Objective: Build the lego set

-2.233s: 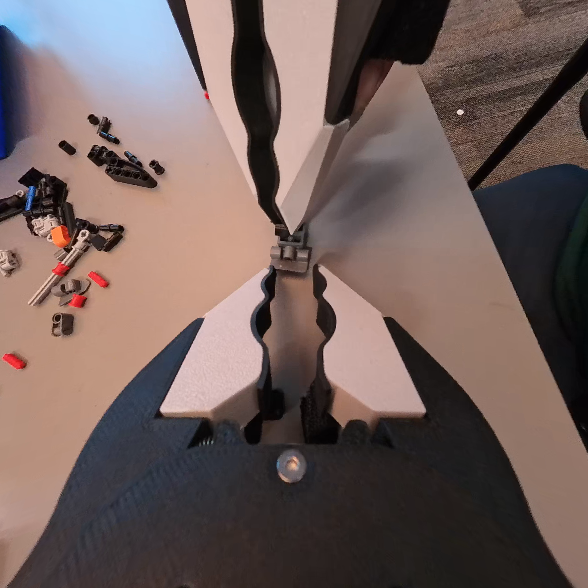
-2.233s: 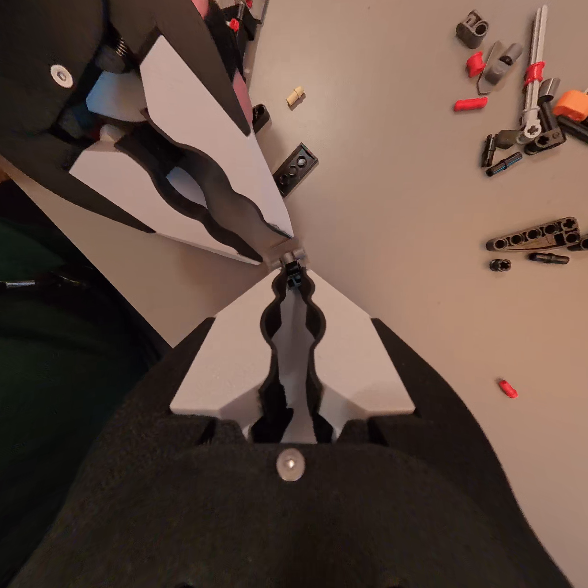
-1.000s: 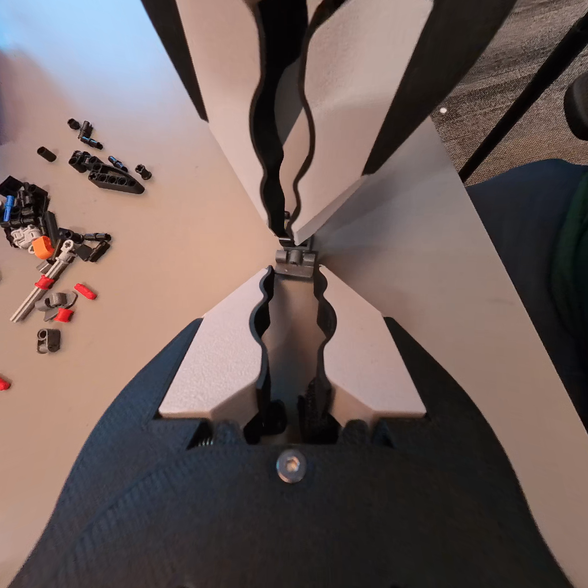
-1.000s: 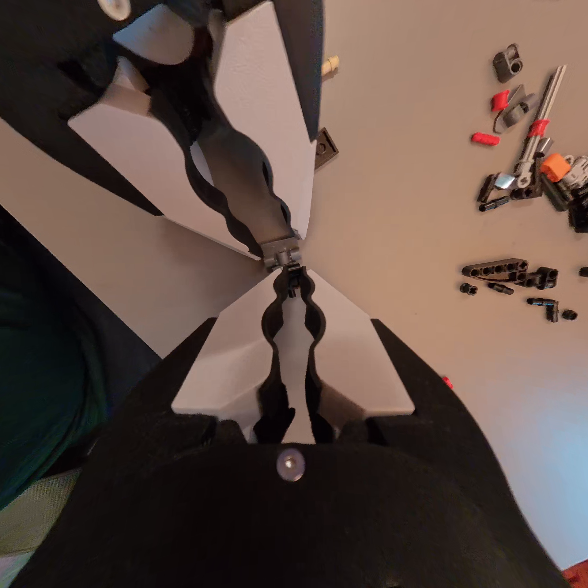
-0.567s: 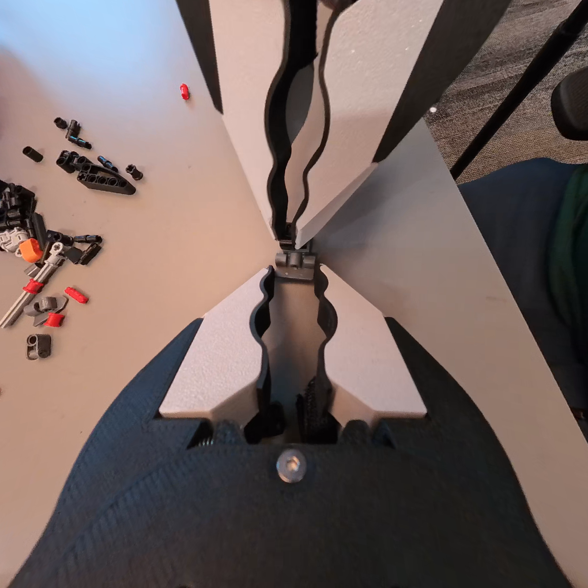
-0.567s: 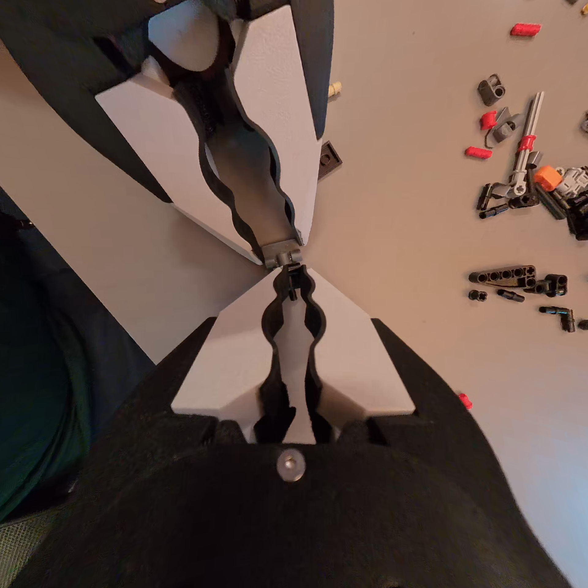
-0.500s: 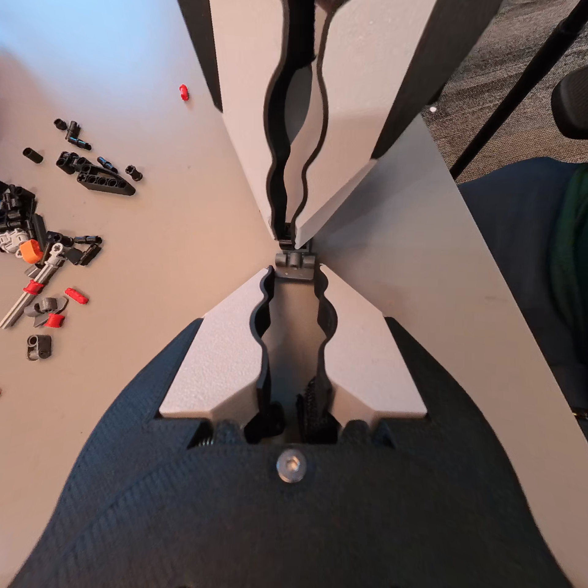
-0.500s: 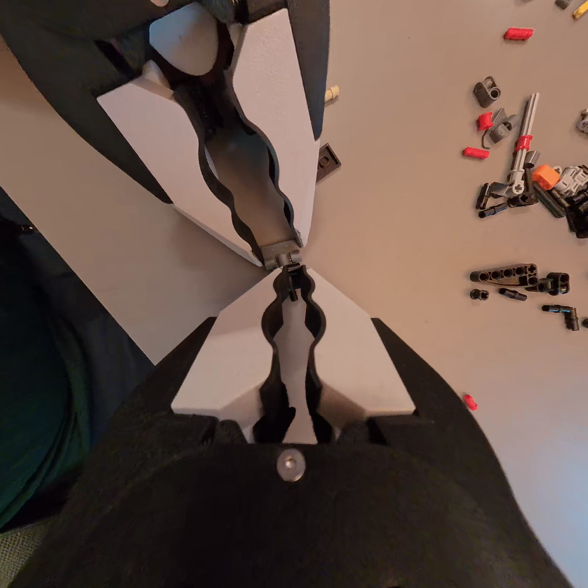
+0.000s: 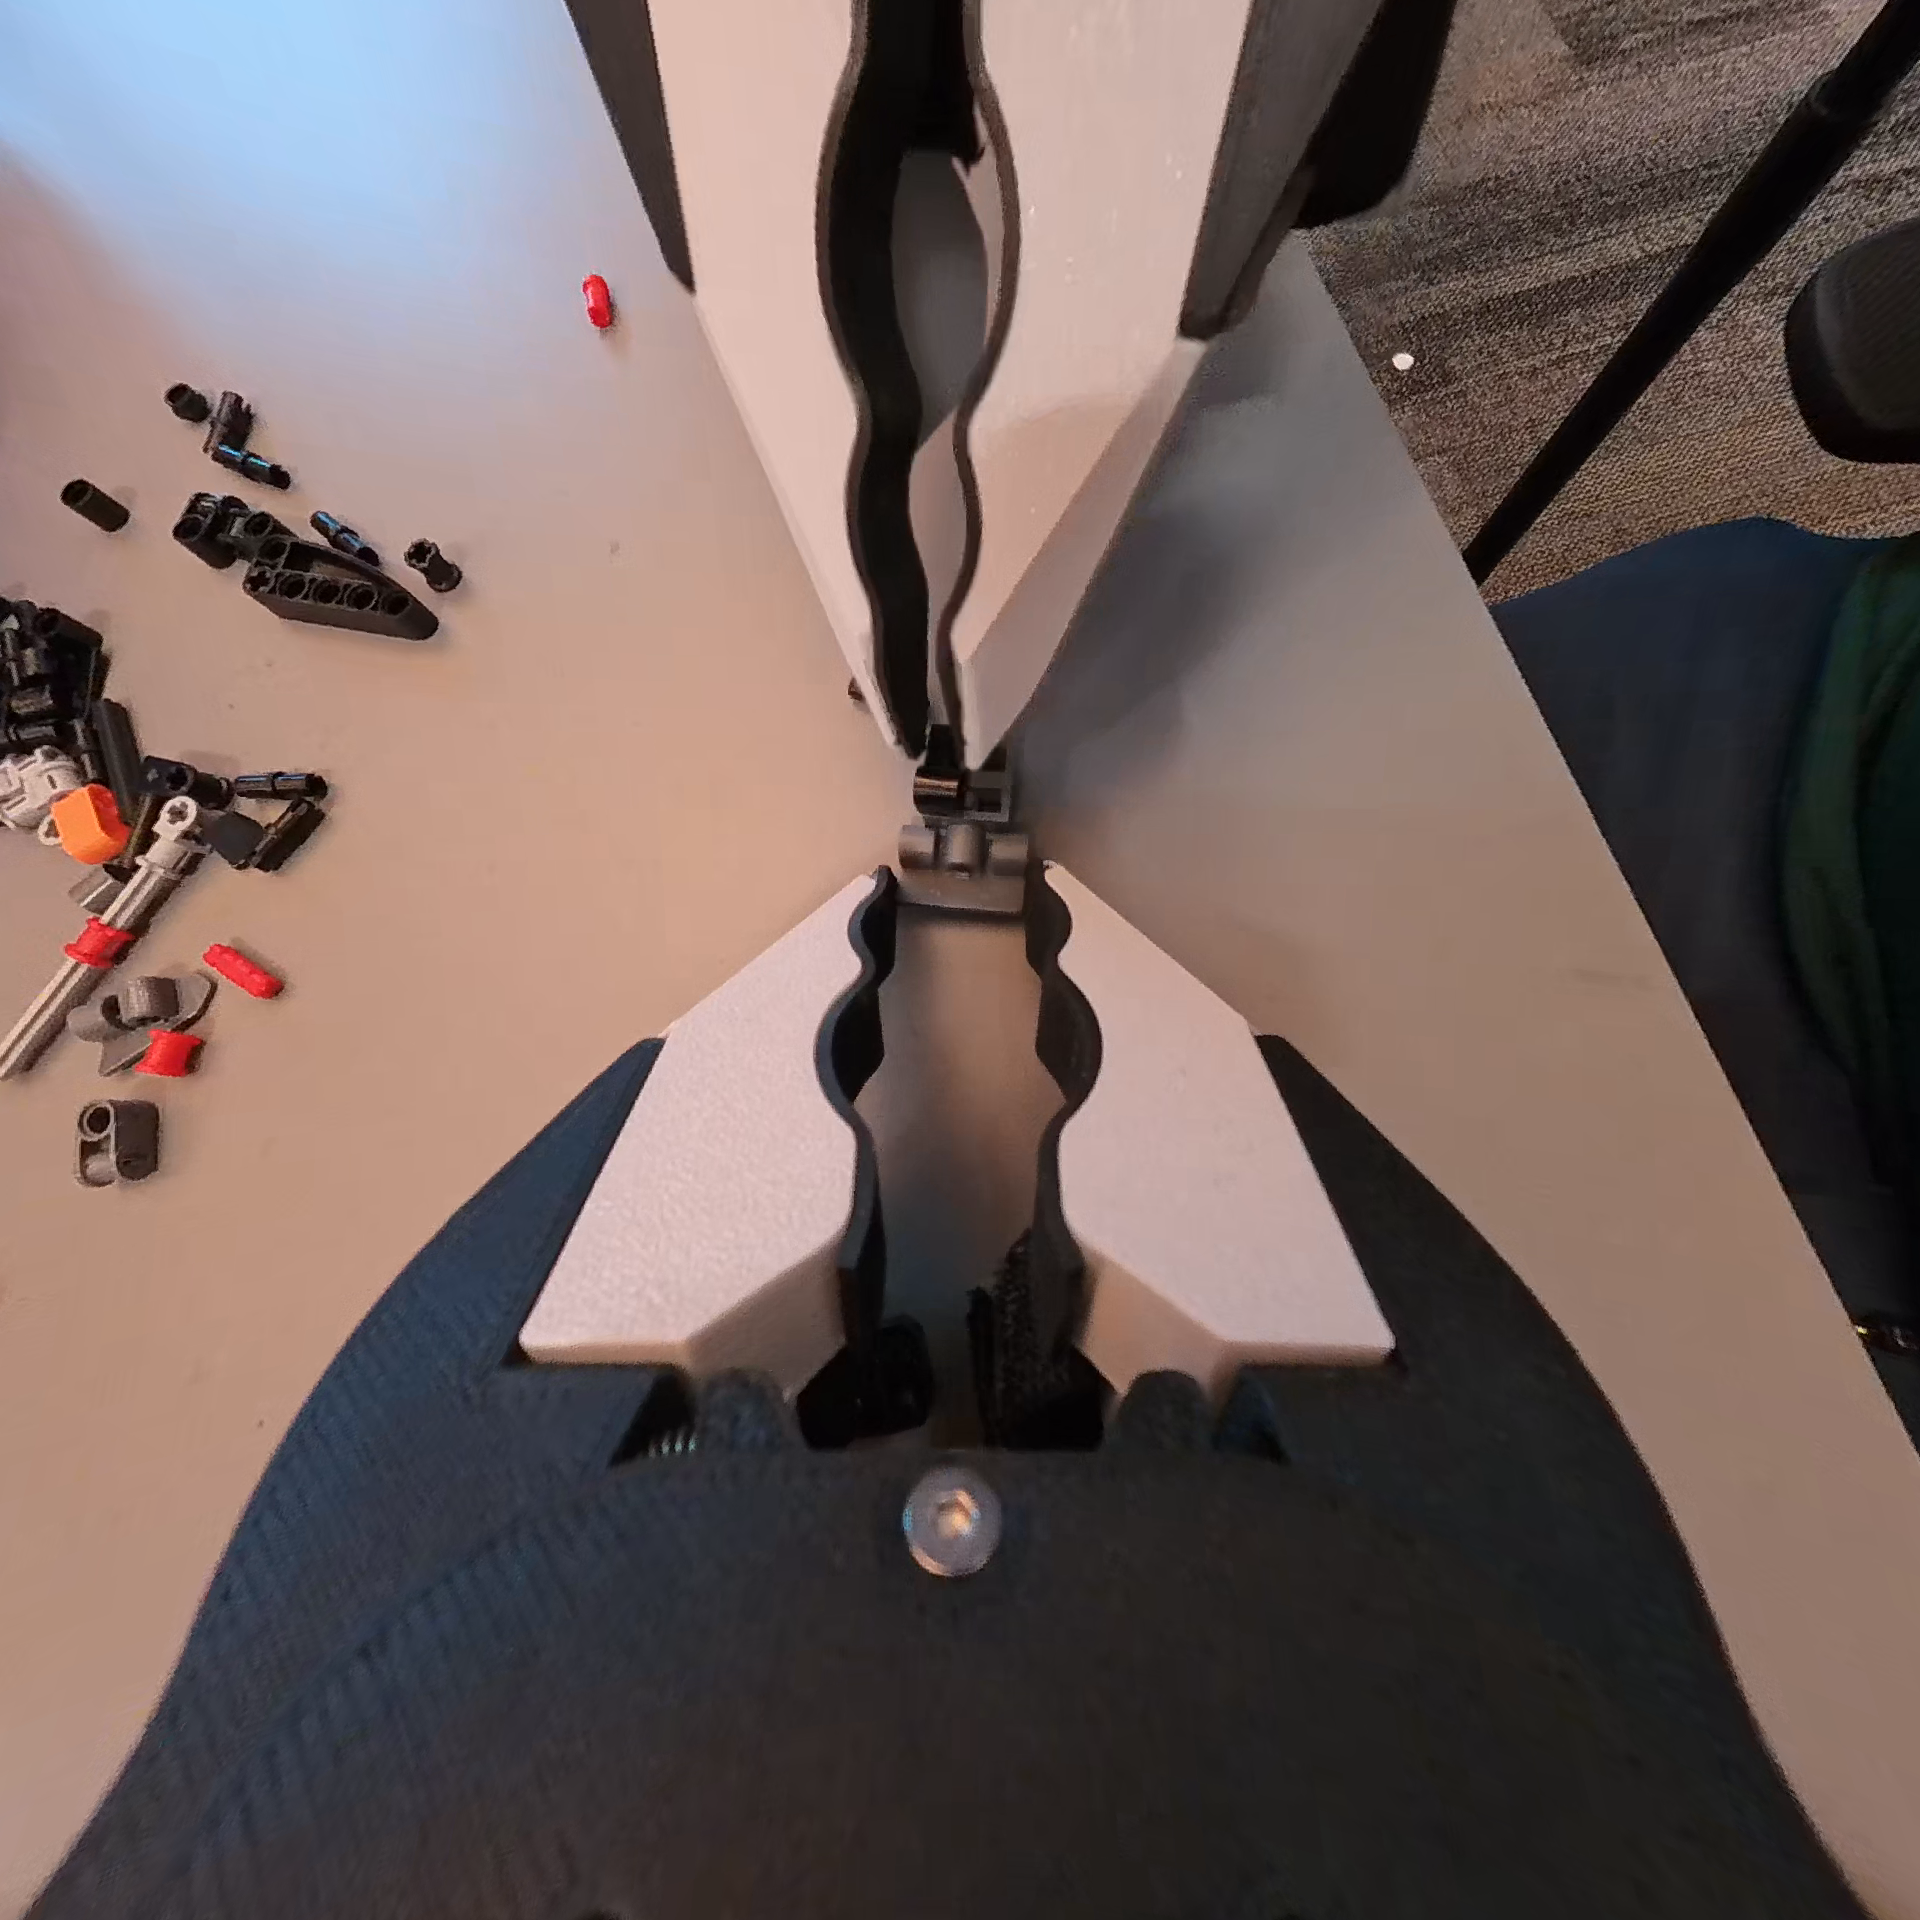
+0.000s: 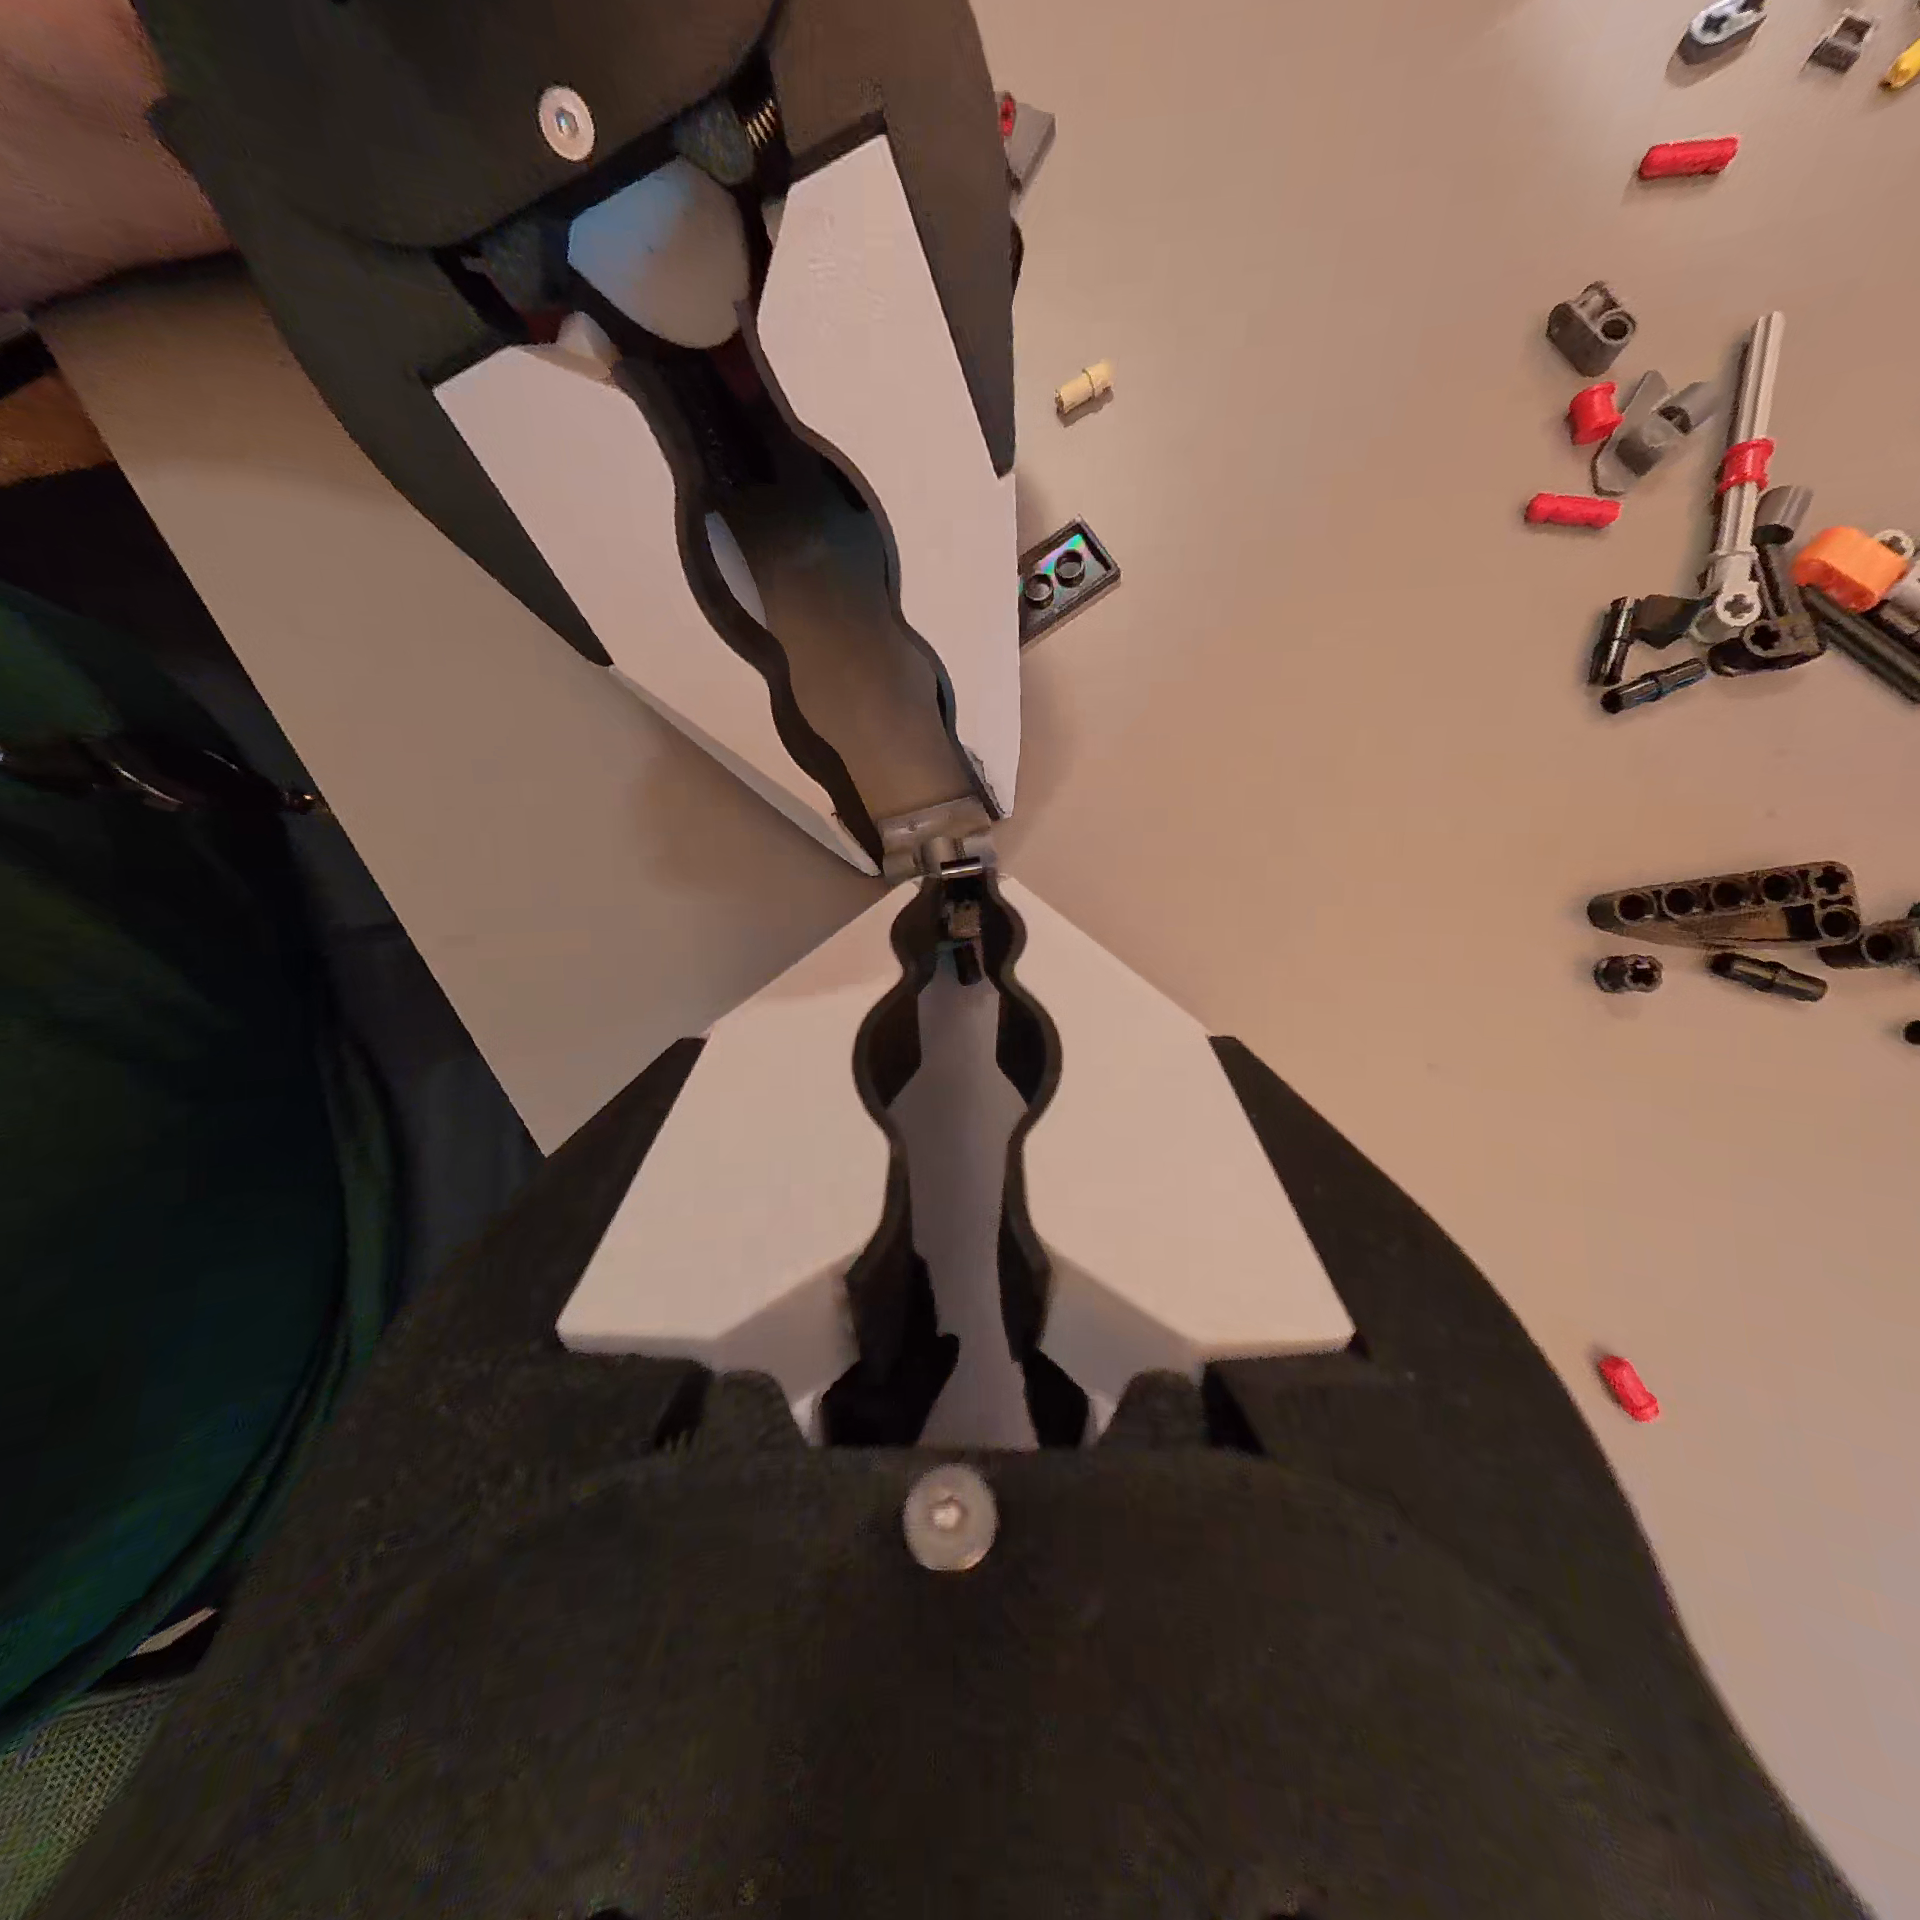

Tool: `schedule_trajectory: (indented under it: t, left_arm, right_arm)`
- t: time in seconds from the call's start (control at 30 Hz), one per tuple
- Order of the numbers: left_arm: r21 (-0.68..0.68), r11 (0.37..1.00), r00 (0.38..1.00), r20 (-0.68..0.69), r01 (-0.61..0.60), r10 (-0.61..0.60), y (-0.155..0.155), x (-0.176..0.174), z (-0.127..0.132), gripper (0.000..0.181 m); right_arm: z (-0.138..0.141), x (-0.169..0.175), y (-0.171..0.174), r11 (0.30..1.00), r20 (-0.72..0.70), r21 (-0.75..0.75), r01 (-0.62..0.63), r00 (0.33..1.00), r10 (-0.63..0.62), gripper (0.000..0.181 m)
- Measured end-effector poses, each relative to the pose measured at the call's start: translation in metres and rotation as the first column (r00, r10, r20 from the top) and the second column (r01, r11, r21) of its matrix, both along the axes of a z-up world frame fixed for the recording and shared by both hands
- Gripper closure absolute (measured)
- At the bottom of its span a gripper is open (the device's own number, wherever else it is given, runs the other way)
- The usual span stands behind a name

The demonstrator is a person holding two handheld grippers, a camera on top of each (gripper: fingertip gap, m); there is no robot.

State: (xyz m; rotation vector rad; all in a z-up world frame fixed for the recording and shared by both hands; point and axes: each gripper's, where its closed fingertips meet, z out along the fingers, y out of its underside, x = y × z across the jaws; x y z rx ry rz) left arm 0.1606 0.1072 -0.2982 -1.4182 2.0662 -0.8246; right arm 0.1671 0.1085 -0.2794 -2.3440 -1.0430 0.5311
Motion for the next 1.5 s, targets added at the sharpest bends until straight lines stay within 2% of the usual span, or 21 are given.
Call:
schedule_trajectory:
  t: [0.37, 0.87, 0.93, 1.03, 1.07, 1.13, 1.2, 1.27, 1.37, 1.5]
  left_arm:
    - [-0.006, 1.000, 1.000, -0.003, 0.003, -0.003, 0.0002, 0.0003, 0.0000, 0.158]
    - [-0.015, 1.000, 1.000, -0.008, 0.010, -0.010, -0.0005, -0.0007, 0.0000, 0.158]
    - [-0.015, 1.000, 1.000, -0.007, 0.010, -0.011, -0.0005, -0.0007, 0.0000, 0.158]
    - [-0.005, 1.000, 1.000, -0.002, 0.011, -0.011, -0.0007, -0.0005, -0.0001, 0.158]
    - [-0.004, 1.000, 1.000, -0.002, 0.012, -0.012, -0.0008, -0.0005, -0.0001, 0.158]
    - [-0.006, 1.000, 1.000, -0.003, 0.012, -0.012, -0.0008, -0.0006, -0.0001, 0.158]
    - [-0.011, 1.000, 1.000, -0.005, 0.011, -0.011, -0.0007, -0.0005, -0.0002, 0.158]
    - [-0.010, 1.000, 1.000, -0.005, 0.010, -0.010, -0.0006, -0.0004, -0.0002, 0.158]
    - [-0.010, 1.000, 1.000, -0.005, 0.010, -0.010, -0.0006, -0.0005, -0.0003, 0.158]
    - [-0.013, 1.000, 1.000, -0.007, 0.010, -0.010, -0.0005, -0.0006, -0.0003, 0.158]
  right_arm:
    - [-0.0057, 0.0038, 0.0006, 0.998, 0.069, -0.012, -0.062, 0.996, 0.062, 0.181]
    - [-0.0074, 0.0045, -0.0012, 0.982, 0.237, 0.087, -0.169, 0.961, 0.144, 0.181]
    - [-0.0071, 0.0045, -0.0011, 0.984, 0.220, 0.079, -0.160, 0.966, 0.139, 0.181]
    - [-0.0055, 0.0058, 0.0006, 0.995, 0.111, 0.047, -0.090, 0.990, 0.085, 0.181]
    - [-0.0051, 0.0071, 0.0017, 0.997, 0.090, 0.041, -0.069, 0.994, 0.065, 0.176]
    - [-0.0055, 0.0081, 0.0028, 0.997, 0.076, 0.053, -0.065, 0.995, 0.061, 0.172]
    - [-0.0038, 0.0031, 0.0005, 0.995, 0.038, 0.046, -0.088, 0.996, 0.087, 0.176]
    - [-0.0056, 0.0000, -0.0025, 0.994, 0.025, 0.015, -0.105, 0.994, 0.105, 0.164]
    - [-0.0082, 0.0004, -0.0016, 0.994, 0.040, 0.016, -0.111, 0.993, 0.111, 0.175]
    - [-0.0084, -0.0013, -0.0008, 0.994, 0.036, 0.016, -0.110, 0.993, 0.110, 0.175]
